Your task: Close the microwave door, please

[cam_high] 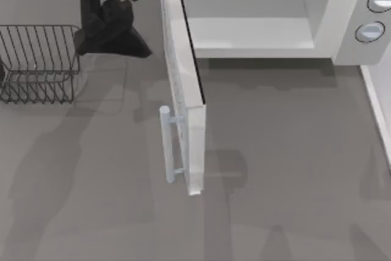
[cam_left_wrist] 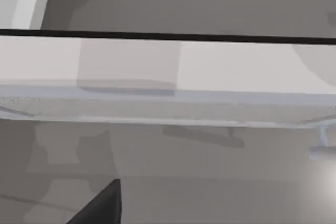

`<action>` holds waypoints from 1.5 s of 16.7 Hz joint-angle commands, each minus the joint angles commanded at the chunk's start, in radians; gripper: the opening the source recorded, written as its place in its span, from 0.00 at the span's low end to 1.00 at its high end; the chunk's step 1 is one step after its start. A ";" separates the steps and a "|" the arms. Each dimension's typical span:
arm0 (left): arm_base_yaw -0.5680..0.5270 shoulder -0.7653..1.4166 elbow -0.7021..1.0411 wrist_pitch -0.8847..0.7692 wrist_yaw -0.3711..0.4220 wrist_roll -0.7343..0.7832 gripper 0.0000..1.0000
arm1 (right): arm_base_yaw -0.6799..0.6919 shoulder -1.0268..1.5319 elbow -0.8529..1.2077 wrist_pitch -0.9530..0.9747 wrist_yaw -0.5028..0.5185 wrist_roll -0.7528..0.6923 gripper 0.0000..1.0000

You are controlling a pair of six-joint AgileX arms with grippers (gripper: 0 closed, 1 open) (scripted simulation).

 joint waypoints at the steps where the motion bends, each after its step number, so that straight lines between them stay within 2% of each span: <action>1: 0.005 -0.004 -0.002 0.002 -0.002 -0.001 1.00 | 0.000 0.000 0.000 0.000 0.000 0.000 1.00; 4: -0.011 -0.004 -0.042 0.043 -0.004 -0.012 1.00 | 0.000 0.000 0.000 0.000 0.000 0.000 1.00; 11: -0.084 -0.011 -0.281 0.310 -0.026 -0.088 1.00 | 0.000 0.000 0.000 0.000 0.000 0.000 1.00; 16: -0.093 -0.012 -0.305 0.335 -0.029 -0.097 1.00 | 0.000 0.000 0.000 0.000 0.000 0.000 1.00; 25: -0.093 -0.012 -0.305 0.335 -0.029 -0.097 0.32 | 0.000 0.000 0.000 0.000 0.000 0.000 1.00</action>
